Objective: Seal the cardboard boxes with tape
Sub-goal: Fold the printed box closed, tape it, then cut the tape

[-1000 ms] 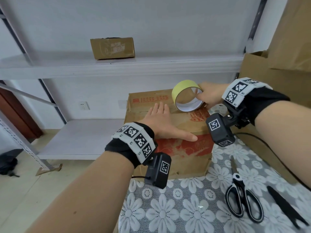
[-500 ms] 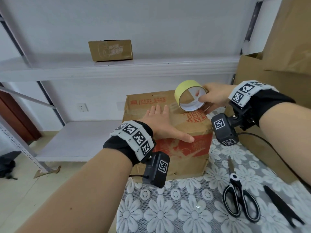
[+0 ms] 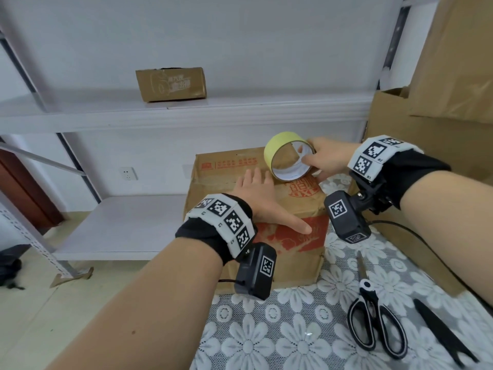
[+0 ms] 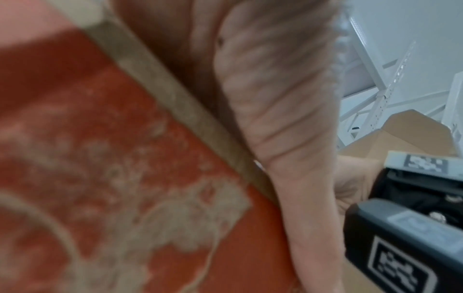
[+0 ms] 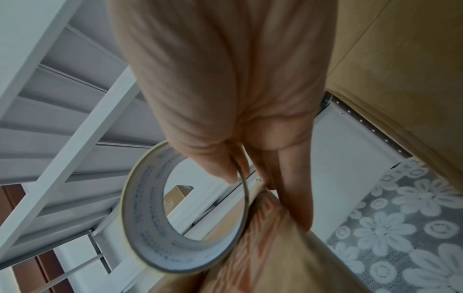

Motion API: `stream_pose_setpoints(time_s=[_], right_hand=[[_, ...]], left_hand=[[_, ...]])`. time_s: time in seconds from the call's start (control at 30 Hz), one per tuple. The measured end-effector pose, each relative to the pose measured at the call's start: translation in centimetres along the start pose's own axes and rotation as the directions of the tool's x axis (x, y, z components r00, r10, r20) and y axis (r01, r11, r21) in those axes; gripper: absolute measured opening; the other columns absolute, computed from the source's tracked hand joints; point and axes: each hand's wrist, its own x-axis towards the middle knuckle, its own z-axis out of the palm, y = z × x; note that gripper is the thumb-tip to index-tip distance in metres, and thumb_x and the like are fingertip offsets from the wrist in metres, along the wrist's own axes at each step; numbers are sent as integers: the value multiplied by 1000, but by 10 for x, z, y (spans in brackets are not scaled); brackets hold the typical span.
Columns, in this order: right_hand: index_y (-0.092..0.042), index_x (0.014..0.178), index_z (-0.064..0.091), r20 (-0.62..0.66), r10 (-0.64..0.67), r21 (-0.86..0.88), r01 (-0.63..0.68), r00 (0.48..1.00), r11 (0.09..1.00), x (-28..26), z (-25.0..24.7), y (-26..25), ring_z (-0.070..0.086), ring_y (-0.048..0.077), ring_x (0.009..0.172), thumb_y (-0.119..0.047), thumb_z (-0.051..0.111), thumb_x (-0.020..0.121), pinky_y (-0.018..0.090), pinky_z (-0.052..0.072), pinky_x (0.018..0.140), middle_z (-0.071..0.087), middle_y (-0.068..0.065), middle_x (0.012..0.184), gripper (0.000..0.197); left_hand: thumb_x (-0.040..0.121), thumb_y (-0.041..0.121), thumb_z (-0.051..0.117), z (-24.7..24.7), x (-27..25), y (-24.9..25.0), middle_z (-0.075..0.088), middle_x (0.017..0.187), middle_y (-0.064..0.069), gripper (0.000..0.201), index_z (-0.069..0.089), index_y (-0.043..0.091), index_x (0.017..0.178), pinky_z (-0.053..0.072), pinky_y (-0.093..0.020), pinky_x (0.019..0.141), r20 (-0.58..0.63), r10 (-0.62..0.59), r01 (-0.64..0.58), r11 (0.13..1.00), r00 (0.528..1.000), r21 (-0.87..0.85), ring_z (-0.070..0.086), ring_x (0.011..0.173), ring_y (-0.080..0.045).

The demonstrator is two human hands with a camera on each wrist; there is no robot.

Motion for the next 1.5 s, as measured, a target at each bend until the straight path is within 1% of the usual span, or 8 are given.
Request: stream_pose_setpoints(time_s=[0.23, 0.4, 0.73, 0.93, 1.03, 1.2, 1.33, 1.5], right_hand=[[0, 119, 48, -83, -58, -87, 51, 995, 995, 0, -2, -3, 64, 42, 94, 0, 41, 96, 41, 59, 64, 51, 16, 108, 25], [-5, 128, 40, -117, -61, -36, 57, 991, 998, 3, -15, 2, 60, 43, 100, -2, 47, 94, 53, 55, 80, 45, 12, 122, 35], [-14, 138, 42, -173, -65, 190, 98, 983, 977, -3, -23, 13, 57, 47, 102, 3, 39, 97, 56, 57, 60, 35, 5, 145, 44], [-11, 102, 50, -214, -55, 202, 99, 975, 974, 0, -20, 21, 64, 32, 70, 4, 52, 92, 46, 58, 53, 46, 15, 113, 19], [-10, 105, 49, -214, -40, 217, 87, 976, 972, 3, -17, 28, 63, 31, 69, 3, 50, 93, 35, 57, 49, 48, 15, 111, 17], [-3, 118, 53, -128, -6, 334, 48, 992, 941, 7, -8, 32, 63, 32, 82, -2, 51, 95, 39, 57, 67, 57, 20, 108, 23], [-6, 110, 59, -34, -23, 337, 33, 999, 941, 7, 2, 39, 66, 34, 95, -10, 53, 94, 48, 54, 86, 66, 19, 108, 17], [-5, 111, 60, -26, -42, 364, 48, 999, 930, 8, 3, 41, 67, 32, 91, -10, 49, 96, 43, 56, 80, 66, 19, 107, 18]], left_hand=[[52, 87, 65, 4, 0, -4, -18, 162, -9, 150, -15, 13, 154, -6, -47, 122, -28, 20, -21, 999, 999, -47, -19, 149, -26], [54, 85, 67, 2, -4, -5, -19, 162, -8, 148, -17, 14, 154, -6, -45, 122, -13, 20, -22, 996, 1000, -87, -20, 149, -24], [55, 83, 67, 0, -5, -2, -18, 162, -9, 146, -16, 16, 154, -4, -45, 122, -1, 10, -10, 996, 1000, -92, -19, 149, -24], [56, 82, 68, -3, -5, -1, -19, 161, -13, 143, -21, 26, 153, -6, -47, 120, 2, 23, -23, 997, 1000, -78, -20, 148, -29], [56, 83, 67, -5, -5, 3, -20, 161, -16, 140, -22, 32, 152, -6, -49, 119, 19, 12, -11, 999, 1000, -53, -21, 148, -32], [55, 84, 68, -10, 0, 16, -20, 159, -23, 141, -22, 33, 151, -4, -54, 119, 46, -35, 34, 999, 998, 20, -19, 146, -40], [54, 84, 67, -9, 2, 18, -23, 157, -24, 142, -23, 33, 150, -4, -56, 119, 67, -59, 55, 997, 996, 51, -21, 145, -42], [55, 82, 70, -14, 6, 24, -25, 159, -16, 141, -20, 34, 152, -4, -62, 117, 103, -81, 74, 995, 991, 69, -21, 144, -45]])
